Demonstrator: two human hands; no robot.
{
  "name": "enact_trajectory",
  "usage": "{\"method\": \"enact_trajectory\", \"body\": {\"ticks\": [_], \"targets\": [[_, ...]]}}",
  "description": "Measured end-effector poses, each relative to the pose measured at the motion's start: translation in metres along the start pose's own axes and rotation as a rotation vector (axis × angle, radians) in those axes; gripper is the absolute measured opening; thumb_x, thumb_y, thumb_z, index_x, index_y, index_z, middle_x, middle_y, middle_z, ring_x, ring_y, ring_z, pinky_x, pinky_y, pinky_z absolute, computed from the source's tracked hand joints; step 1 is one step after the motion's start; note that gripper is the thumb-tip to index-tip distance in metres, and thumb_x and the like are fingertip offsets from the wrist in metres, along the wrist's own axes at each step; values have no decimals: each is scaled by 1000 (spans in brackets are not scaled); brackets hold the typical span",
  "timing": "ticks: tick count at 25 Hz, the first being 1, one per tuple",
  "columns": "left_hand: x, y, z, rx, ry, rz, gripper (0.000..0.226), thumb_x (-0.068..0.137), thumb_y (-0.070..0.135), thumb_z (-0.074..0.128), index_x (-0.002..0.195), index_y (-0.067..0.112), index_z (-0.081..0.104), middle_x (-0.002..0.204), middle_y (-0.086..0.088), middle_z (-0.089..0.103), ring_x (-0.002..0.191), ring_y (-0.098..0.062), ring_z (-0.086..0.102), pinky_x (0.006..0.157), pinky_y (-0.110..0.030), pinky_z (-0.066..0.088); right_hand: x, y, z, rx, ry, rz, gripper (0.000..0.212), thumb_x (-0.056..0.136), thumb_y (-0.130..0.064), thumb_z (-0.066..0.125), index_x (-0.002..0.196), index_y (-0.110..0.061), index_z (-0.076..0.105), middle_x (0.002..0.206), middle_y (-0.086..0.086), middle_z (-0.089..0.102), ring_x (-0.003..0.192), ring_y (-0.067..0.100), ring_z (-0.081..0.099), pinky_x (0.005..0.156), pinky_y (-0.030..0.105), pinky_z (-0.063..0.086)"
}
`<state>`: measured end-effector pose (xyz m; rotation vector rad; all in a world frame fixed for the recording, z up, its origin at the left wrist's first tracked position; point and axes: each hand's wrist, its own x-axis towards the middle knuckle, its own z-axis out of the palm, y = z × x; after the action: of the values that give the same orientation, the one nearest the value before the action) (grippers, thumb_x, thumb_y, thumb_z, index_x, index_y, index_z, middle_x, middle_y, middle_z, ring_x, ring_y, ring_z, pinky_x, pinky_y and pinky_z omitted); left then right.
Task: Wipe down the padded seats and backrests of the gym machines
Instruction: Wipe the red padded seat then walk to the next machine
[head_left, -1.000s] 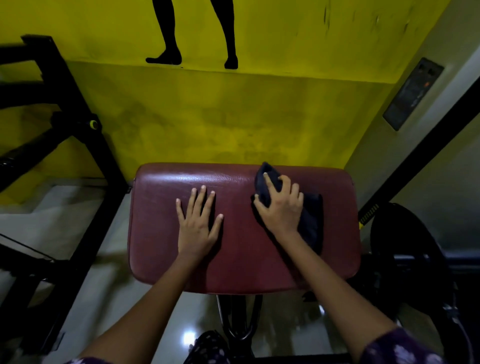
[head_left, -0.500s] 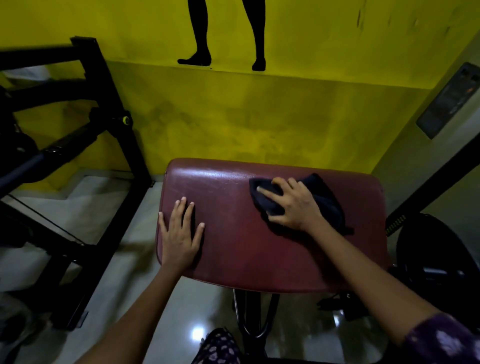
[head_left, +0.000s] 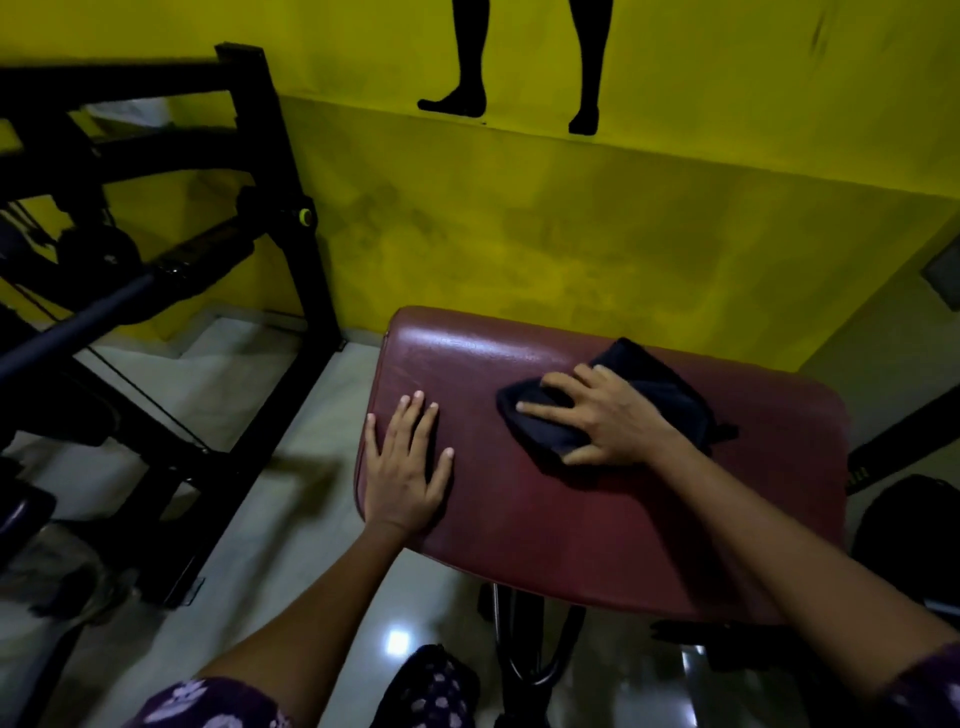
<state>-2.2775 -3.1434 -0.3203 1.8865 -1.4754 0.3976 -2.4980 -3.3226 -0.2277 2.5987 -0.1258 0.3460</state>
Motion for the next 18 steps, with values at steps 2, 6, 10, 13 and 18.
{"method": "enact_trajectory", "body": {"ticks": [2,6,10,13,18], "targets": [[0,-3,-1,-3,6,3,53,90,38,44,137,12,46,146,-10,42,139,-22,31,114,-50,14,14,-6,3,-20,86,347,71,72,-57,65,135,-26,51,117,12,53,87,29,47,69,37,40],[-4,-2,3,-19,10,-2,52,90,37,45,136,11,48,145,-10,43,138,-22,32,114,-51,15,51,-73,7,38,95,869,60,80,-53,51,133,-25,53,118,12,54,89,32,49,69,39,39],[-5,0,0,-72,-6,-1,51,90,37,46,132,10,53,144,-10,46,137,-22,34,113,-51,17,42,-33,4,45,-10,72,71,80,-61,46,141,-27,38,123,11,46,90,28,46,72,38,35],[-2,-5,-4,-113,-50,15,52,90,37,48,134,11,50,145,-9,44,139,-22,32,113,-52,16,55,-9,4,17,12,360,65,85,-62,41,139,-25,44,117,15,49,88,33,52,70,41,45],[-8,-21,-7,-163,-115,80,55,90,39,45,138,12,44,149,-9,38,141,-22,26,115,-50,9,97,-89,14,7,163,1110,58,83,-54,49,133,-24,53,118,13,52,89,32,47,68,40,42]]}}
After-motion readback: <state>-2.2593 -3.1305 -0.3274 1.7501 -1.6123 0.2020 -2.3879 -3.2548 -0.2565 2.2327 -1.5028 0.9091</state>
